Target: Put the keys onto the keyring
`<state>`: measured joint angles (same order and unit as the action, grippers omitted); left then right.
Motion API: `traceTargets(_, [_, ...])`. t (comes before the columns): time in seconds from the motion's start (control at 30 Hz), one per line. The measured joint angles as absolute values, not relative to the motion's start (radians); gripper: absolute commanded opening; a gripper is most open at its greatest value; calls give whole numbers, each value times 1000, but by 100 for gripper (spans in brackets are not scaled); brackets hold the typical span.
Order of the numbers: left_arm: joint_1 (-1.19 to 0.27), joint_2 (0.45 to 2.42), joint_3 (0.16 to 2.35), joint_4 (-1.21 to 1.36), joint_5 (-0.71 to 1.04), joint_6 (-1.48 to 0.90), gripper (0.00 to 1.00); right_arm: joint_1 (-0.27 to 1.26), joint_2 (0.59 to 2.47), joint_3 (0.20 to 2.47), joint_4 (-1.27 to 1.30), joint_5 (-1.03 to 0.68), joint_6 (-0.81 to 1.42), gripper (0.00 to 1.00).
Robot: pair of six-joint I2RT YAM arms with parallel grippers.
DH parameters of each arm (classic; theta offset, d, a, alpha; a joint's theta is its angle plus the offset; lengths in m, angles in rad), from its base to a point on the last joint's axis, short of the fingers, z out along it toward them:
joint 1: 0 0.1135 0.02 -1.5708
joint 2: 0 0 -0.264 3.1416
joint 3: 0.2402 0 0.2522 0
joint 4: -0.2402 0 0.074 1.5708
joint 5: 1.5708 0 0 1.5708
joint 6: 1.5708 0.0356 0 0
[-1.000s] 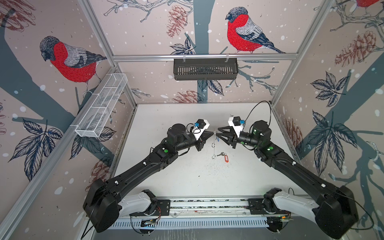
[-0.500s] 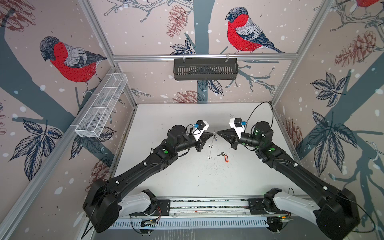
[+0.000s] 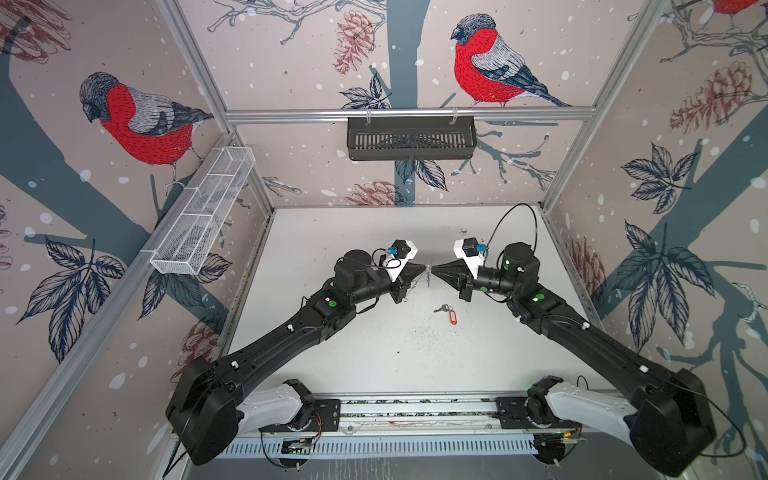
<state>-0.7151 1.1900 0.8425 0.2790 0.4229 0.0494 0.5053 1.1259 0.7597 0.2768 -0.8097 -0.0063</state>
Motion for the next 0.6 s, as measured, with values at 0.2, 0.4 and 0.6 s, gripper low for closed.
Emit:
traceTargets(0.2, [-715,1190,842,281,432,49,0,508,1130,763,274,-811,-7,18])
traceTargets(0.4, [-715,1189,840,283,441,49,0,507,1131,770,273,-810,-7,19])
traceTargets(0.6, [-715,1188,839,284,444,48,0,503,1132,776,272,-806,-12,20])
